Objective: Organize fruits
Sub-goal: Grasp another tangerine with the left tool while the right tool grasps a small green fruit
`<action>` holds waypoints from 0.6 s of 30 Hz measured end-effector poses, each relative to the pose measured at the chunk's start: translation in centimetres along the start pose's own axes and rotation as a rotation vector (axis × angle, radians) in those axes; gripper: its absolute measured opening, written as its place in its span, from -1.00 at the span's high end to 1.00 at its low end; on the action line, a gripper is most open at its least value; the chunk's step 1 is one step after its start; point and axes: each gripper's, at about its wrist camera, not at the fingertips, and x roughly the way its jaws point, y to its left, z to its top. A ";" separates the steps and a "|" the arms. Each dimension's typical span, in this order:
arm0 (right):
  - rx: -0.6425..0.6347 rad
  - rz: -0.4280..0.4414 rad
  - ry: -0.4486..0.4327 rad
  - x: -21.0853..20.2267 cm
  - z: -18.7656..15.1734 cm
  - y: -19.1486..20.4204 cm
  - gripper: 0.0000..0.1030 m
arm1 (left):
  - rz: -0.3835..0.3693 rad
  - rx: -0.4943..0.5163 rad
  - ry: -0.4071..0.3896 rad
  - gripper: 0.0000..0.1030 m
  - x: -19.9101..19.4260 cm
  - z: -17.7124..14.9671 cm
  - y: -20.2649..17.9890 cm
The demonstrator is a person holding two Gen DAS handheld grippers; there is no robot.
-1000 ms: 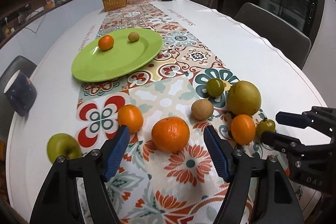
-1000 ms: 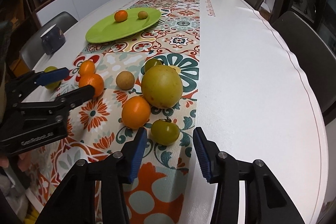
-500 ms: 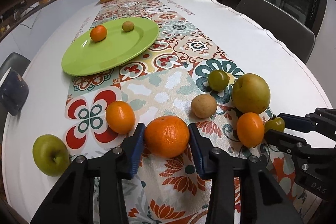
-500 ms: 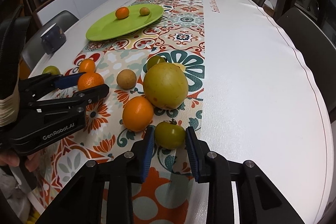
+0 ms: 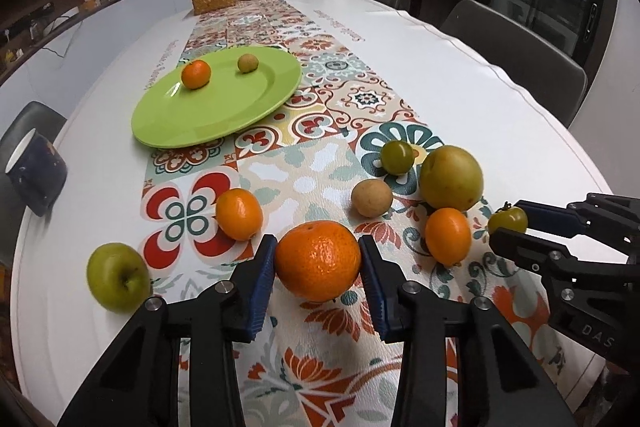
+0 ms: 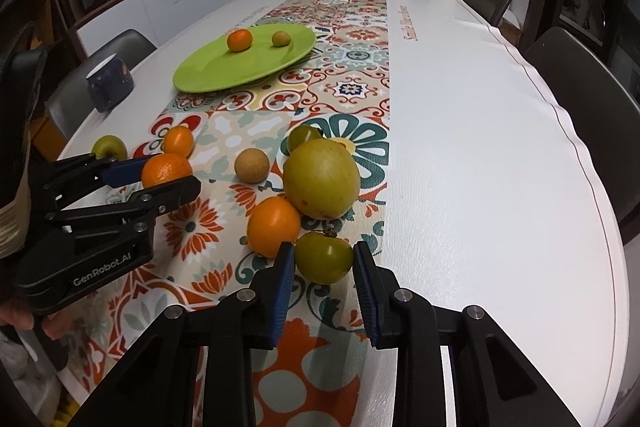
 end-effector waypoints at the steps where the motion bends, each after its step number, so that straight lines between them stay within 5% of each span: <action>1: -0.001 0.001 -0.005 -0.2 0.0 0.1 0.40 | 0.000 -0.002 -0.005 0.21 -0.3 0.0 0.0; 18: -0.063 0.030 -0.153 -3.7 3.8 3.0 0.40 | 0.044 -0.046 -0.115 0.21 -5.0 1.7 2.4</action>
